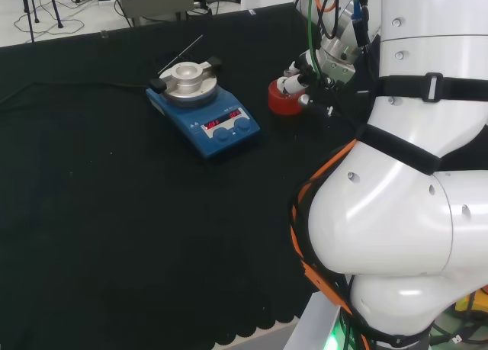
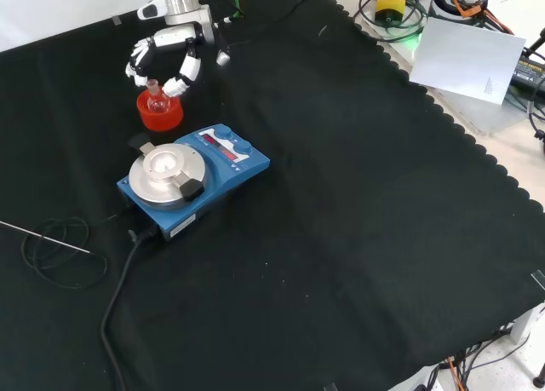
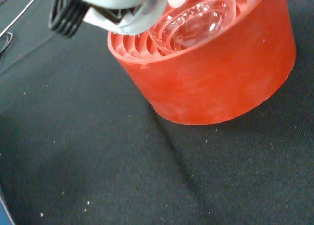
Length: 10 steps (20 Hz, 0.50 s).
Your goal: Pick up the round-bottom flask.
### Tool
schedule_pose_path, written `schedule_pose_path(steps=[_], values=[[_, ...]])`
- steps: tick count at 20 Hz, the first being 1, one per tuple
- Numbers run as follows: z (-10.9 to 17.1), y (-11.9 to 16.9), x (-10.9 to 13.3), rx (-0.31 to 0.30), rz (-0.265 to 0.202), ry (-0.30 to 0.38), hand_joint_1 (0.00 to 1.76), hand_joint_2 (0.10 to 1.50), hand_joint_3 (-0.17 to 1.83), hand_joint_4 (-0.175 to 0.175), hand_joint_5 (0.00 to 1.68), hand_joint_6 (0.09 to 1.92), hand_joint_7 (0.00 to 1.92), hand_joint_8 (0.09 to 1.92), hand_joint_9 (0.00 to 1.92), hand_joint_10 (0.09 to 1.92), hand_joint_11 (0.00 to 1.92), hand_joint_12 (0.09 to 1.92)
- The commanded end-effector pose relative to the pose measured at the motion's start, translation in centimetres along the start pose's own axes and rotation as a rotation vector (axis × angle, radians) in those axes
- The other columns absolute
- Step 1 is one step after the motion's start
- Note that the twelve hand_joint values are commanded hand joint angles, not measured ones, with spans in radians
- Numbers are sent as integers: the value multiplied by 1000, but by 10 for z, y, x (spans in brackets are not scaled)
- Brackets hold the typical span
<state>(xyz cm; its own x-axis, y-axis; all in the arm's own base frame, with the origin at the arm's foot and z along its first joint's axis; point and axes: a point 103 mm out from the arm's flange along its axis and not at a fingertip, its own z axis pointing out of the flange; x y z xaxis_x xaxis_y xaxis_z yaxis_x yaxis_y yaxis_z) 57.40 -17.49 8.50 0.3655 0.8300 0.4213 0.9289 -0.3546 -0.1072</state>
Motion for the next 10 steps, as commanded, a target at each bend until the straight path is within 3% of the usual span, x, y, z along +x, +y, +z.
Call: schedule_pose_path(steps=[1,10], values=[[0,2,0,-1,2,1,957,595,703,-57,657,589,338,654,474,689,133,1346],[-3,4,2,-10,-1,12,947,604,706,-61,689,635,348,659,481,691,138,1345]])
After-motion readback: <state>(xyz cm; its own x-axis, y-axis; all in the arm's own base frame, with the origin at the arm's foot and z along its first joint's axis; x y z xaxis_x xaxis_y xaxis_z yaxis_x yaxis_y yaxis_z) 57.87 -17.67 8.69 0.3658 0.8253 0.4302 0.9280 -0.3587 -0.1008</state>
